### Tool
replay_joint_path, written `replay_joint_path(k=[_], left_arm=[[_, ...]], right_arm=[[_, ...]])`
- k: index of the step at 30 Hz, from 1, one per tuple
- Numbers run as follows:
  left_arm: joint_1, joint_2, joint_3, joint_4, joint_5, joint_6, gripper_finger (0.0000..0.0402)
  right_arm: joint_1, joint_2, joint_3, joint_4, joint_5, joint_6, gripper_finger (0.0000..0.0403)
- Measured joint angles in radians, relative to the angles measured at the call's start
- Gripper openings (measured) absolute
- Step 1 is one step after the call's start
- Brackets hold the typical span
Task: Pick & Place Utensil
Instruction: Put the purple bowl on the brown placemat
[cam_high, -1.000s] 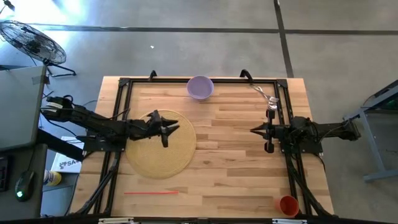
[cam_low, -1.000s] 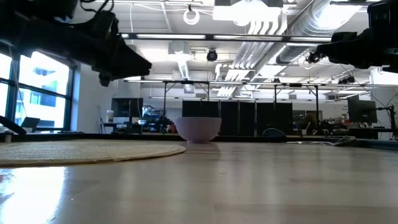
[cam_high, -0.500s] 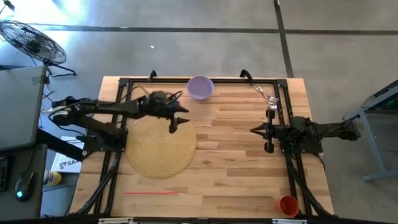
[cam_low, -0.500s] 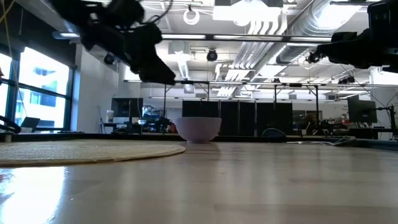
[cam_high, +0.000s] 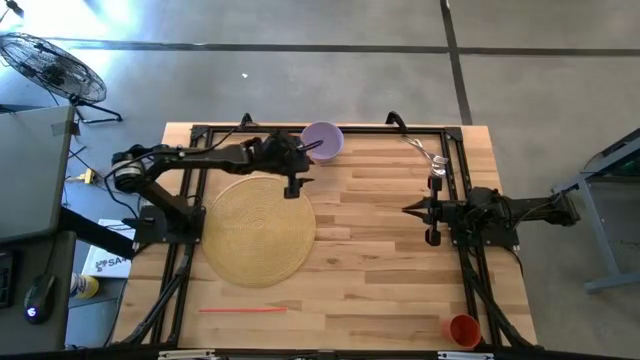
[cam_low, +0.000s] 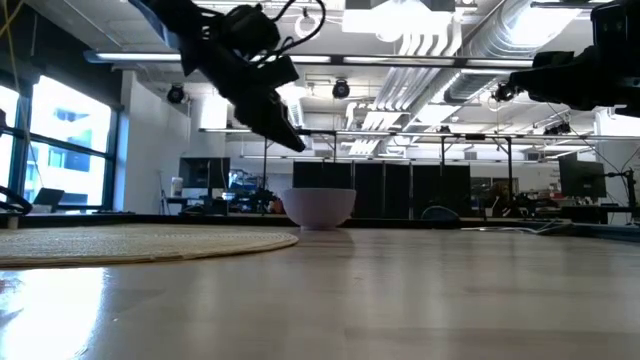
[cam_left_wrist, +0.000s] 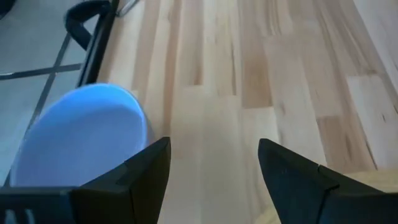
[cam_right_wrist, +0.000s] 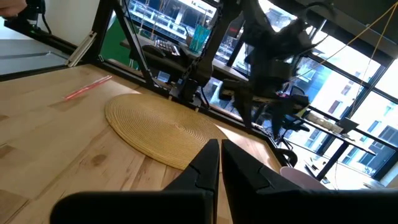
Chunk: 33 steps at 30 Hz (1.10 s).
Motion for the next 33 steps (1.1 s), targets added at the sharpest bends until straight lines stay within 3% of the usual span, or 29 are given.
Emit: replay_joint_path(k=[6,10,19,33], left_arm=[[0.076,0.135,0.209,-0.190,0.077,0.029,0.0238],[0.107,0.220,0.302,-0.235,0.008,-0.024,0.0238],[0.067,0.253,0.345,-0.198,-0.240,0.020,0.0238],[-0.029,0.255,0.392,-0.215,-0.289,-0.008,0.0238]], right_arm=[[0.000,0.000,0.000,0.000,0.000,0.000,0.0012],[0.000,0.000,0.000,0.000,0.000,0.000,0.0012],[0.000,0.000,0.000,0.000,0.001,0.000,0.0012],[0.000,0.000,0.000,0.000,0.000,0.000,0.0012]])
